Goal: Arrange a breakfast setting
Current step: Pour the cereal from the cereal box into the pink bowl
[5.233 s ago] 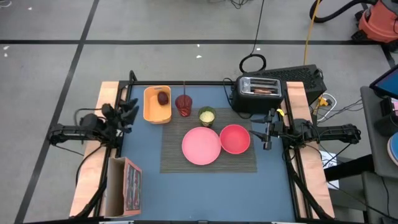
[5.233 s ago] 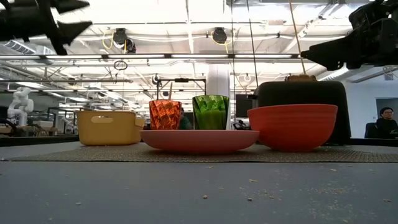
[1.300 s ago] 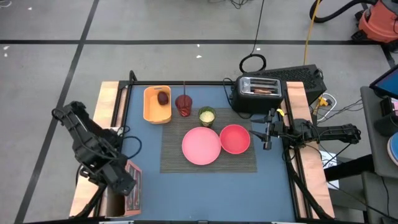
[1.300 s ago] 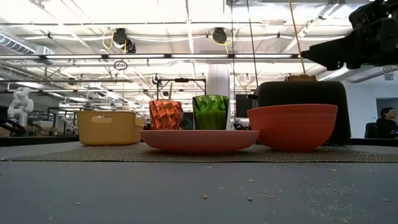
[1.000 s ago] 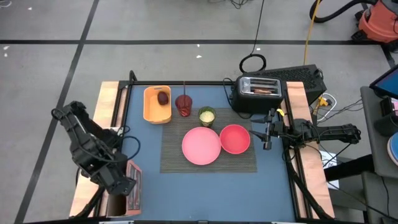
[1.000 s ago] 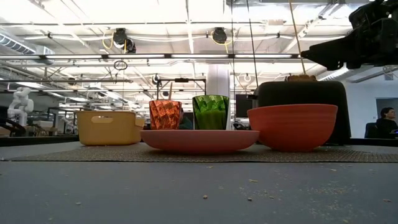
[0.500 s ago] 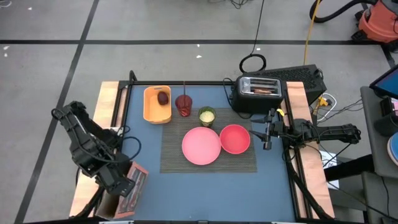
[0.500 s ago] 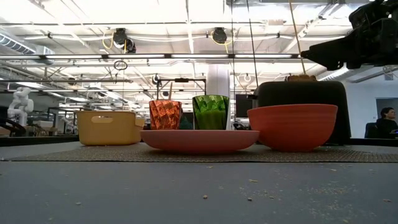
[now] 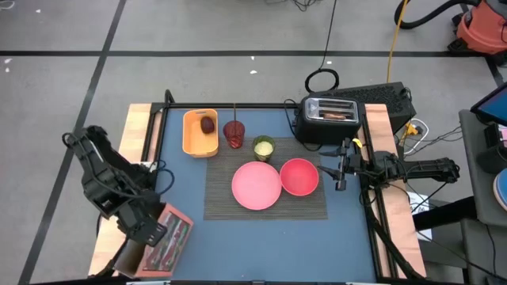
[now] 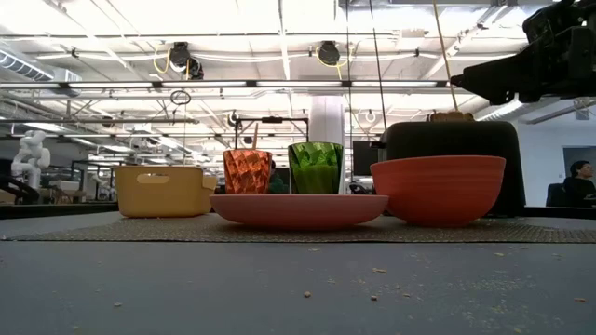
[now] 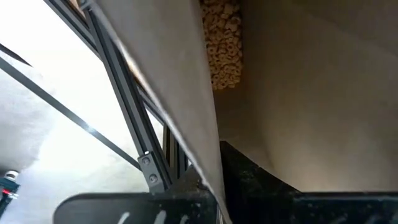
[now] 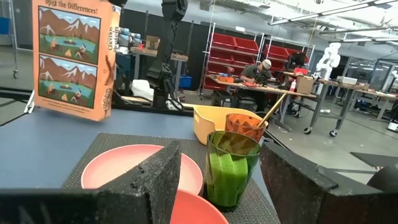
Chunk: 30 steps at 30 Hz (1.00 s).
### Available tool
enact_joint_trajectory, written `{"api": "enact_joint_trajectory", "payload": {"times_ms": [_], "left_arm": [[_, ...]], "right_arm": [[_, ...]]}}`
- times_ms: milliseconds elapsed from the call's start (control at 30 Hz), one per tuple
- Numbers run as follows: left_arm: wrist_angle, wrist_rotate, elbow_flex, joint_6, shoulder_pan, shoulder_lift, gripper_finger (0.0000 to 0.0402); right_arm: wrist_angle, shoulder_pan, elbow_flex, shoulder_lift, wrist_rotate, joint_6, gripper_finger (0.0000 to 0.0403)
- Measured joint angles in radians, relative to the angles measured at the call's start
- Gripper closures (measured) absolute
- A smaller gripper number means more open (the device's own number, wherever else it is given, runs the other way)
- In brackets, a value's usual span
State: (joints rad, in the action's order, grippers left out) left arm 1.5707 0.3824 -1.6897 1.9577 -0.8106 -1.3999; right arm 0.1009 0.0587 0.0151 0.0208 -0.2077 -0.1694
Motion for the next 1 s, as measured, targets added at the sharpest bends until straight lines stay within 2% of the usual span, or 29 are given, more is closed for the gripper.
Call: {"api": "enact_joint_trajectory", "payload": {"times_ms": [267, 367, 533, 1000], "left_arm": [[0.000, -0.104, 0.000, 0.001, 0.040, 0.073, 0.0398], [-0.001, -0.146, 0.000, -0.033, 0.063, 0.086, 0.0398], [-0.031, -0.153, 0.000, -0.139, 0.113, 0.087, 0.0399], [-0.198, -0.212, 0.000, -0.405, 0.283, 0.085, 0.0399]], "right_arm": [[0.000, 0.000, 0.000, 0.000, 0.000, 0.000, 0.0193], [0.000, 0.000, 0.000, 0.000, 0.000, 0.000, 0.0193], [0.004, 0.000, 0.000, 0.000, 0.000, 0.000, 0.0181], [0.124, 0.000, 0.000, 0.000, 0.000, 0.030, 0.0038]]}}
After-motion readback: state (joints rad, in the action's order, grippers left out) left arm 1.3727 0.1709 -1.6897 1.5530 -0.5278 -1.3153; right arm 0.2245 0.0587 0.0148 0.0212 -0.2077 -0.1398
